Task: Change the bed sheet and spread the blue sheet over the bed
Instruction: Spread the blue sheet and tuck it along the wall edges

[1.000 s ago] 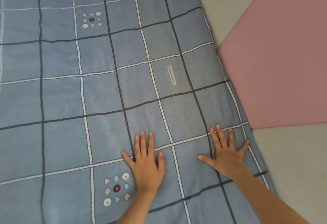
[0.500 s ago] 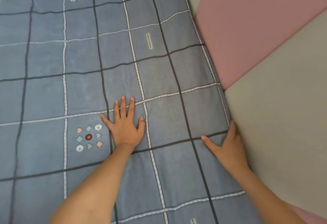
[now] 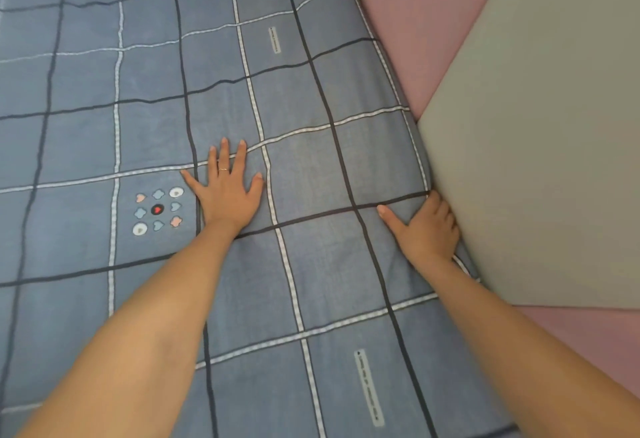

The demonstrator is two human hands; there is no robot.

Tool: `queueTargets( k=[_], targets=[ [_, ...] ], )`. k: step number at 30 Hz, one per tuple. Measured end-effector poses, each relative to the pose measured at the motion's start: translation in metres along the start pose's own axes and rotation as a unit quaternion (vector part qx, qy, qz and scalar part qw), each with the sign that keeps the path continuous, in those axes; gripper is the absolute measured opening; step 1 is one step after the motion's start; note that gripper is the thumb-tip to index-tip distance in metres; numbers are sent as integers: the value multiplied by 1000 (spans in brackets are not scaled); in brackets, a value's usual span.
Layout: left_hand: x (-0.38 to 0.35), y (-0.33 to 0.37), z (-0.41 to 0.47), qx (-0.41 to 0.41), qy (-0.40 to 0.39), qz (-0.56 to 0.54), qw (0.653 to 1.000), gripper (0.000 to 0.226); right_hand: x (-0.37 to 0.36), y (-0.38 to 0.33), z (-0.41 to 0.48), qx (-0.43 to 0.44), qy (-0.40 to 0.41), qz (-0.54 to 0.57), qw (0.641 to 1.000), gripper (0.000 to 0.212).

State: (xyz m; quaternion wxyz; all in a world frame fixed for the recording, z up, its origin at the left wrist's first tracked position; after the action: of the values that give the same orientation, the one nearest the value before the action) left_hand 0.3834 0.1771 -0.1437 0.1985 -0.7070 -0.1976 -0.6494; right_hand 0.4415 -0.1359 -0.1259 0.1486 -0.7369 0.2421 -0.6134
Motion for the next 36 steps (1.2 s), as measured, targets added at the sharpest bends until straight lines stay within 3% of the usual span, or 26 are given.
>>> queueTargets(
  k=[3, 6, 8, 11, 15, 18, 20, 23, 27, 30, 32, 34, 36],
  targets=[
    [8, 10, -25, 35, -35, -39, 998, 56, 2, -4, 10, -22, -90, 32, 995, 112],
    [12, 35, -107, 33, -16, -113, 993, 55, 21, 4, 2, -6, -155, 101, 983, 110],
    [9, 68, -192, -33, 15, -94, 995, 61, 42, 26, -26, 7, -164, 114, 980, 100],
    [-3, 118, -319, -203, -13, -72, 976, 64, 64, 83, -101, 2, -154, 127, 980, 94],
    [-5, 144, -437, -470, -102, -1, 877, 70, 87, 172, -198, -98, -131, 174, 971, 100],
    [-1, 130, -474, -580, -187, 41, 792, 68, 99, 227, -258, -201, -119, 183, 955, 101],
    [8, 119, -481, -576, -210, 6, 790, 63, 103, 249, -288, -248, -101, 187, 945, 105],
    [28, 112, -473, -498, -250, -102, 824, 63, 109, 254, -305, -281, -74, 236, 927, 102],
    [47, 100, -464, -394, -245, -119, 878, 45, 125, 242, -303, -280, -87, 366, 883, 51],
    [45, 90, -469, -349, -268, -131, 888, 53, 137, 250, -308, -256, -79, 383, 884, 41],
    [40, 83, -479, -372, -307, -82, 872, 62, 129, 256, -310, -262, -56, 356, 895, 45],
    [33, 76, -493, -429, -319, -8, 845, 72, 115, 265, -318, -285, 13, 313, 906, 69],
    [31, 72, -505, -476, -315, 29, 821, 74, 104, 259, -333, -351, 102, 294, 883, 84]
  ],
)
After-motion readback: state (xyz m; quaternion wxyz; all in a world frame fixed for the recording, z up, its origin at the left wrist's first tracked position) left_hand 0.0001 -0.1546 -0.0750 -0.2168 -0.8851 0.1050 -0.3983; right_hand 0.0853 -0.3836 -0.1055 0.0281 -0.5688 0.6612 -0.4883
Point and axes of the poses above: each hand's wrist, its own z-axis towards the middle knuckle, its own x-axis out of the back of the hand, y = z × x, the point moved 3 cm from there along z, towards the middle knuckle, and after that the axes turned 11 degrees about z, right-handed, at the moved point
